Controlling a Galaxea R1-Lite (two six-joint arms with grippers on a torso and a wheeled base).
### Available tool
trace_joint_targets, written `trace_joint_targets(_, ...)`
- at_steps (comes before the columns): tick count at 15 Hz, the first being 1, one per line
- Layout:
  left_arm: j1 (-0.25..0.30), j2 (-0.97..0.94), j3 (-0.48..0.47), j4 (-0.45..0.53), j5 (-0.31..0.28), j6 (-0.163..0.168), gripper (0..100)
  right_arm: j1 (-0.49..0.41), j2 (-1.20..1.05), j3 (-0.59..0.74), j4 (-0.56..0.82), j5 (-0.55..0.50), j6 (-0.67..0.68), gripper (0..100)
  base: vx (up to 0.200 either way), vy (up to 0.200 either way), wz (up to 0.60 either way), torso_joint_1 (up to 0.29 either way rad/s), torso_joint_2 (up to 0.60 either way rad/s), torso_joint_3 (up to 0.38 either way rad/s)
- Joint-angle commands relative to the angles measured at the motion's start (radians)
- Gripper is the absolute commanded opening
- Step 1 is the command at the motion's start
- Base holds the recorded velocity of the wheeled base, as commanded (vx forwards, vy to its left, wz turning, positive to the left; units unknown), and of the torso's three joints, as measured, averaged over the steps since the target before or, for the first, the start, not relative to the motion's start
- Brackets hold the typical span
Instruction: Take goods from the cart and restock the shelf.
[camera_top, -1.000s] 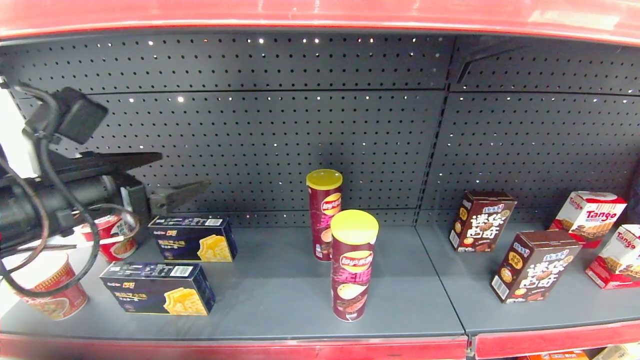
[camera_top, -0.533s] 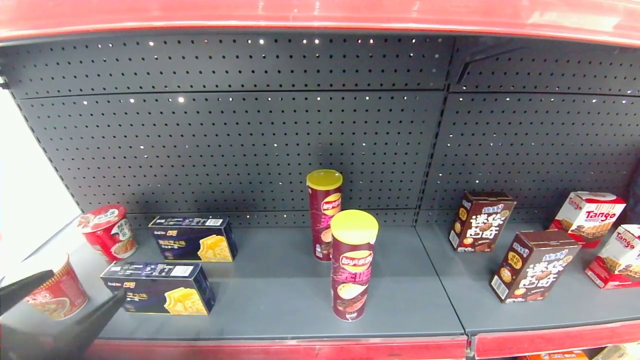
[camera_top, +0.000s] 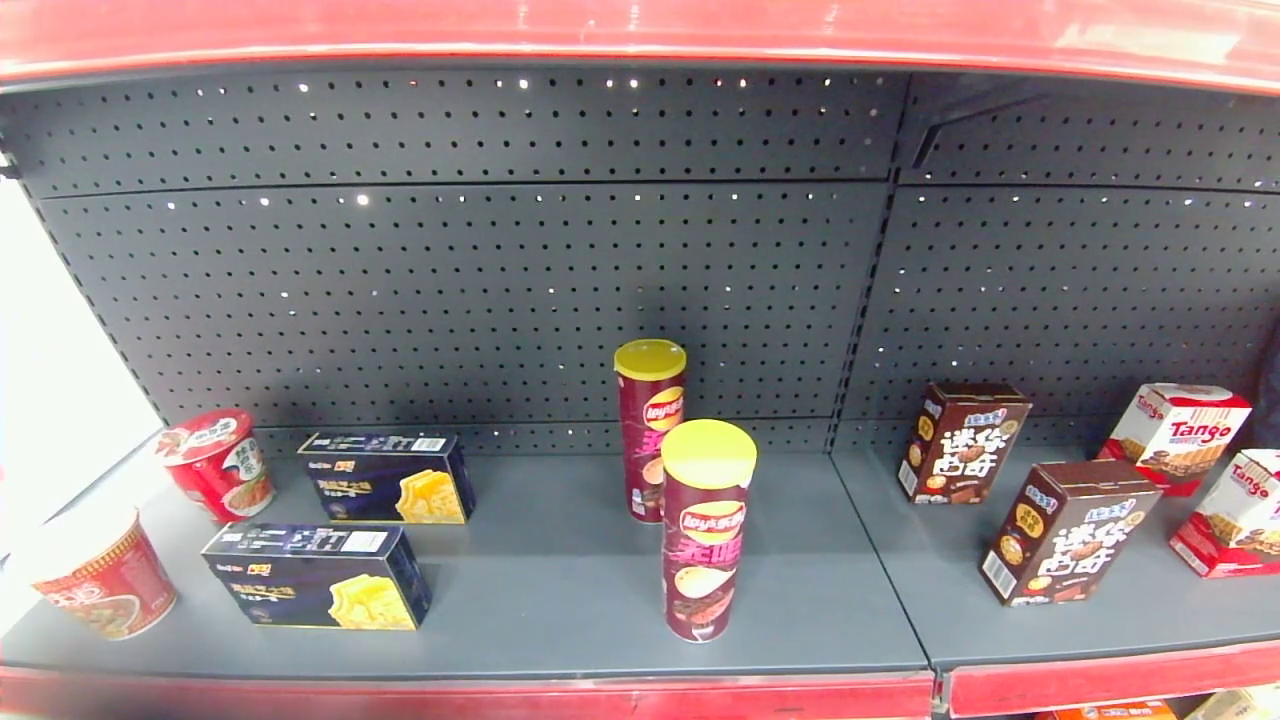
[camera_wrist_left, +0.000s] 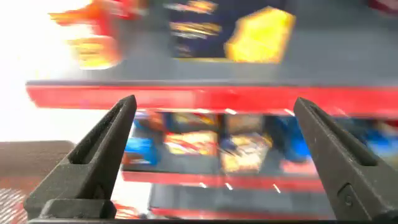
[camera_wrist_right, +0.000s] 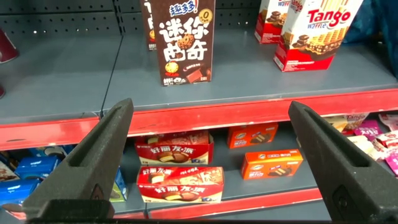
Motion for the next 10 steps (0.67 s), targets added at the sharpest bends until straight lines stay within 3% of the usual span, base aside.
trace_joint_targets(1,-0.033,-0.118,0.005,0.009,0.036,-0.014,100,0.000,0.002,0.001,0.000,0.000,-0.001,100,0.000,0.000,0.00,0.000,0.00,0.000)
trace_joint_targets(2,-0.036,-0.161,0.011,0.014,0.007,-0.034,100,0.000,0.002,0.000,0.001,0.000,-0.001,100,0.000,0.000,0.00,0.000,0.00,0.000)
trace_joint_targets(3,-0.028,-0.240,0.006,0.040,-0.095,-0.031,100,0.000,0.002,0.000,0.000,0.000,-0.001,100,0.000,0.000,0.00,0.000,0.00,0.000)
trace_joint_targets(4,-0.026,-0.248,0.008,0.041,-0.116,-0.011,100,0.000,0.002,0.000,0.001,0.000,-0.001,100,0.000,0.000,0.00,0.000,0.00,0.000)
trace_joint_targets(6,-0.026,-0.248,0.009,0.035,-0.118,-0.006,100,0.000,0.002,0.000,0.001,0.000,-0.001,100,0.000,0.000,0.00,0.000,0.00,0.000)
trace_joint_targets(10,-0.026,-0.248,0.011,0.035,-0.075,-0.035,100,0.000,0.002,0.000,0.001,0.000,-0.001,100,0.000,0.000,0.00,0.000,0.00,0.000)
